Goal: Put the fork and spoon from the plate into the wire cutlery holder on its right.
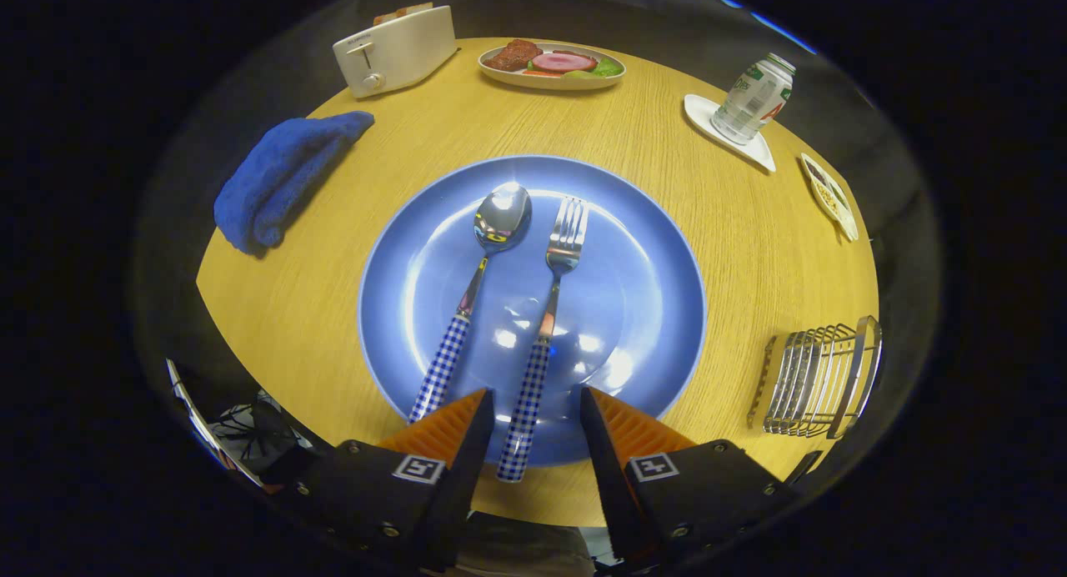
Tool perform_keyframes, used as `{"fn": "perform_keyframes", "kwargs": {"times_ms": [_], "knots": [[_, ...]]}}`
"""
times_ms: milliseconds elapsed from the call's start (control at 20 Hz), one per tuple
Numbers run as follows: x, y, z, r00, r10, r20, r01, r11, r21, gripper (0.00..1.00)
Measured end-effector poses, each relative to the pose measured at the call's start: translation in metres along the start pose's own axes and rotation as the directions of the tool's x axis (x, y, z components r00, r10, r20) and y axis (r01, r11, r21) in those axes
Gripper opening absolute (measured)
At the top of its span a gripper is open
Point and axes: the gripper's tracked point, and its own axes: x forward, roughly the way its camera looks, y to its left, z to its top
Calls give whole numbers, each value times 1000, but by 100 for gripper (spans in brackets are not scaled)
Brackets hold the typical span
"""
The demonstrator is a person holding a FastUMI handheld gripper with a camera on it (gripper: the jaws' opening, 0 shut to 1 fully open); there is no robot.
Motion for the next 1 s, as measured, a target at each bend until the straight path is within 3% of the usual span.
{"fn": "perform_keyframes", "kwargs": {"times_ms": [100, 150, 200, 300, 700, 1000], "knots": [[1, 0, 1, 999, 15, -35, -15, 1000, 24, 60], [2, -1, 2, 998, 23, -54, -21, 999, 30, 40], [2, -5, 6, 998, 12, -60, -10, 1000, 27, 40], [3, -9, 5, 998, 17, -68, -16, 1000, 23, 13], [-17, -32, 1, 990, 38, -136, -47, 997, -65, 13], [-60, -53, -7, 968, 111, -224, -132, 988, -79, 13]]}}
